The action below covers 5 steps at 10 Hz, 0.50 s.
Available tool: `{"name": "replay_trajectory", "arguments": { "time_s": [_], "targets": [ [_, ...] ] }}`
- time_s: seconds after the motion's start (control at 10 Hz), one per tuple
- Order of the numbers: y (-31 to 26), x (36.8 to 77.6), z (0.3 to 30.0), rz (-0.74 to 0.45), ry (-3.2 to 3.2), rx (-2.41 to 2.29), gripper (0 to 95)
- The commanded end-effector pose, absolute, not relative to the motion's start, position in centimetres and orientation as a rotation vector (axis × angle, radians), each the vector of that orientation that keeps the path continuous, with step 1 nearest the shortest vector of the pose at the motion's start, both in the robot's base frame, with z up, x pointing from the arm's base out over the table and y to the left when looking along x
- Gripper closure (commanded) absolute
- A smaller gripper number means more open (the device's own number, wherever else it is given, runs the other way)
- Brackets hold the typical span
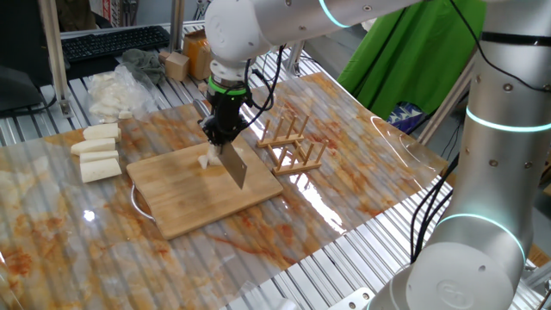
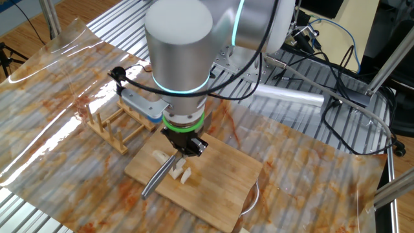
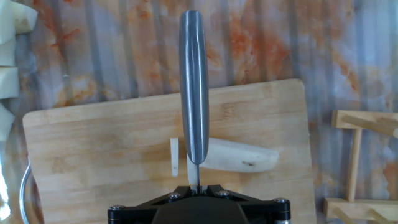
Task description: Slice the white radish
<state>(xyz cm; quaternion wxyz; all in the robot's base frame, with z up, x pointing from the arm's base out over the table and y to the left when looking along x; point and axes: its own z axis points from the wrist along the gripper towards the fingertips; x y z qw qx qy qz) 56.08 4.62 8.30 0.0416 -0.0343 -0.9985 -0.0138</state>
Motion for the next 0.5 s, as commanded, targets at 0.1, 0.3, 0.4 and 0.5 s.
{"name": "replay_trajectory", "arguments": {
  "time_s": [0.1, 0.3, 0.4, 0.5],
  "targets": [
    [4.44, 56.23, 8.35, -0.047, -3.054, -0.122, 95.0],
    [4.2, 56.23, 8.21, -0.061, -3.054, -0.13, 95.0],
    [4.12, 56.23, 8.16, -0.059, -3.055, -0.129, 95.0],
    [4.12, 56.23, 8.16, -0.06, -3.055, -0.134, 95.0]
  ]
}}
